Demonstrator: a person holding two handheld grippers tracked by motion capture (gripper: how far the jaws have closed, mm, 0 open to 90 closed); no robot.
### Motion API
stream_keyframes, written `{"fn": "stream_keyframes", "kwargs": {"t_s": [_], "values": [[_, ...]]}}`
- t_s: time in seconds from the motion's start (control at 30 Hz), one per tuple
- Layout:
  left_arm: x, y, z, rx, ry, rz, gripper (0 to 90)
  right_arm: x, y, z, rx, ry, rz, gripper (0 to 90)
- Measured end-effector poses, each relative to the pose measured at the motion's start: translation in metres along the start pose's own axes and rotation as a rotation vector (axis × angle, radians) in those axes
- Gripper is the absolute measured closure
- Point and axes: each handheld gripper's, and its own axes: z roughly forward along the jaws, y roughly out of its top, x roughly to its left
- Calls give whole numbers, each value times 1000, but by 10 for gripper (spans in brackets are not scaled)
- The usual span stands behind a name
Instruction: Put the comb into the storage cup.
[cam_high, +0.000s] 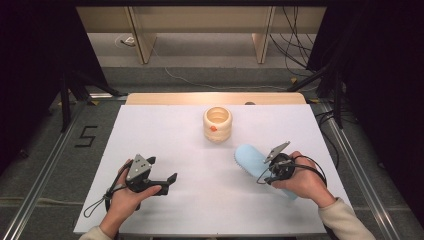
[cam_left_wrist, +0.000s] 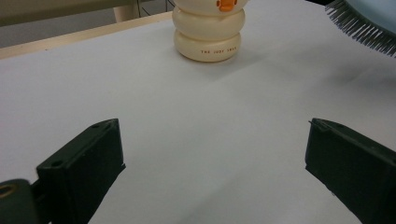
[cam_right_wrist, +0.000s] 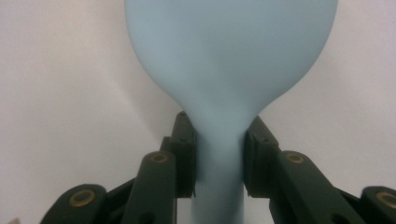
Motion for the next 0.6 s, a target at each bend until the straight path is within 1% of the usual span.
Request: {"fn": "stream_keyframes", "kwargs": {"t_s": [0.2, 0.4, 0.47, 0.53, 0.6], "values": [[0, 0, 0, -1, 0, 1, 38, 0, 0, -1, -29, -10, 1, 705], [0, 0, 0, -1, 1, 0, 38, -1, 1, -4, -73, -29, 11, 705], [0, 0, 0, 0, 1, 1, 38, -2, 1, -5, -93, -38, 6, 705], [0, 0, 0, 0, 1, 1, 38, -2, 2, -6, -109, -48, 18, 705], [0, 0, 0, 0, 1, 1, 38, -2, 2, -7, -129, -49, 22, 705]]}}
